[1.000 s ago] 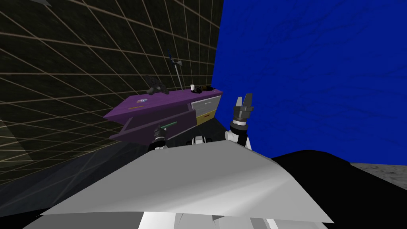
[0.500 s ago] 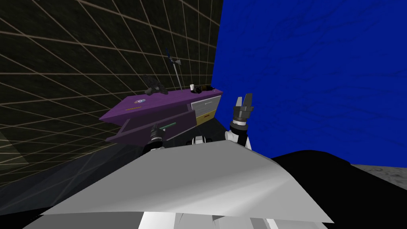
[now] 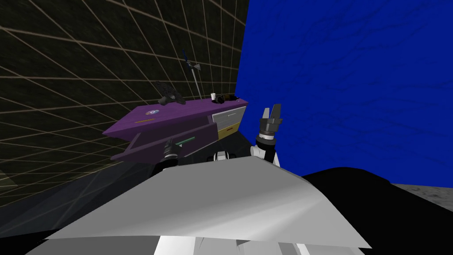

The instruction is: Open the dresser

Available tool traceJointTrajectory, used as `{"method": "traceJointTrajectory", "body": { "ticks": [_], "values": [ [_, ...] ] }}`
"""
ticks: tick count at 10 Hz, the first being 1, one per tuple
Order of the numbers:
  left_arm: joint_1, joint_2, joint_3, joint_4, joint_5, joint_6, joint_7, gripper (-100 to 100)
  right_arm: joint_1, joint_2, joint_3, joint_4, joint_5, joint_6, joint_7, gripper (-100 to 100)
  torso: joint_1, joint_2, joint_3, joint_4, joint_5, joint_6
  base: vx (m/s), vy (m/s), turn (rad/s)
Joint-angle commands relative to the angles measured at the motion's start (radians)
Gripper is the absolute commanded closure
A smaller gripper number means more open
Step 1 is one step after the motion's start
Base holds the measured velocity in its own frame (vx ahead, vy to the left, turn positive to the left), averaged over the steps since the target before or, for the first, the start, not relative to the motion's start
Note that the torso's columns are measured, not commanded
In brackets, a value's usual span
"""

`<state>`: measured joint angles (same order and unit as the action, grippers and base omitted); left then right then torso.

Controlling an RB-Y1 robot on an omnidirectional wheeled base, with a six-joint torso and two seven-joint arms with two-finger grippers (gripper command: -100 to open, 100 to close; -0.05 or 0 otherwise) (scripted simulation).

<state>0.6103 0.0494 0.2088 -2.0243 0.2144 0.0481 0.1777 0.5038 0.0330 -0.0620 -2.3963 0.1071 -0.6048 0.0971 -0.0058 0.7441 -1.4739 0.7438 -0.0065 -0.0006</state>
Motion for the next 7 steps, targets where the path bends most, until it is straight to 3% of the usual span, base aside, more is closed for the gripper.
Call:
{"method": "traceJointTrajectory", "body": {
  "ticks": [1,2,7],
  "values": [
    [0.012,0.001,0.000,-0.017,0.003,0.011,0.002,-100,0.000,0.000,0.000,0.000,0.000,0.000,0.000,0,-0.001,0.001,0.000,0.001,-0.001,0.000,0.008,0.002,-0.002],
    [0.014,0.001,-0.001,-0.016,0.003,0.014,0.002,0,0.000,0.000,0.000,0.000,0.000,0.000,0.000,0,0.000,0.001,0.001,-0.001,0.001,0.000,0.000,0.000,0.000],
    [0.019,-0.001,-0.003,-0.007,0.002,0.022,0.002,0,0.000,0.000,0.000,0.000,0.000,0.000,0.000,0,0.005,-0.005,-0.002,-0.005,0.005,0.000,0.000,0.000,0.000]
  ]
}}
